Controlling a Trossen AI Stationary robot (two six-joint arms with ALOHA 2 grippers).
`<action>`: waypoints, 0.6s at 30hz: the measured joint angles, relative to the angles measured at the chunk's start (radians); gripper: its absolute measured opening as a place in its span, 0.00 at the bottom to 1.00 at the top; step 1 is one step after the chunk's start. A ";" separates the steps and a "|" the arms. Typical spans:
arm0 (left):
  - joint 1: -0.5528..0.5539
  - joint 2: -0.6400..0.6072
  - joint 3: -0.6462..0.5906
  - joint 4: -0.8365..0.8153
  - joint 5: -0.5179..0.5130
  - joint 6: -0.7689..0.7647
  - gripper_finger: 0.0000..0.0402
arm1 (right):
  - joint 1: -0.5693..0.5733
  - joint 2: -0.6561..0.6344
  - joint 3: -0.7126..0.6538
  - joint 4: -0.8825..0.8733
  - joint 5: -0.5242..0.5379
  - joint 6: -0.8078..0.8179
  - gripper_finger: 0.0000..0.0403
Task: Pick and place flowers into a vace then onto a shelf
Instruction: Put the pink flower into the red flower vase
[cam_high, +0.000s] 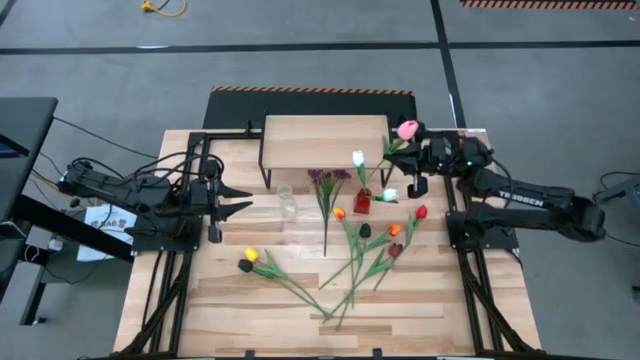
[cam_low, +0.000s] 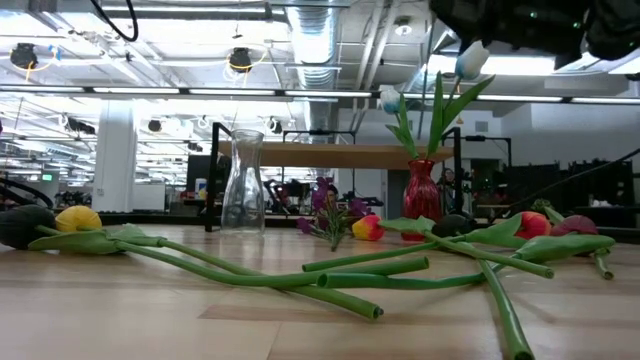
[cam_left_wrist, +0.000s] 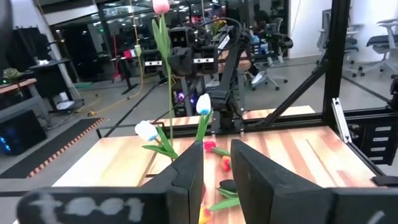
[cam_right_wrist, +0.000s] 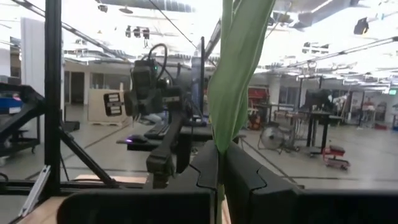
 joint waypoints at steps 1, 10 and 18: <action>0.000 0.000 0.000 0.000 0.000 -0.005 0.18 | 0.002 0.011 -0.001 0.009 0.000 0.009 0.00; 0.000 0.001 0.000 0.001 0.000 -0.048 0.18 | 0.033 0.092 -0.003 0.063 -0.003 0.069 0.00; 0.000 0.003 0.000 0.002 0.000 -0.077 0.18 | 0.032 0.089 -0.003 0.024 -0.004 0.101 0.00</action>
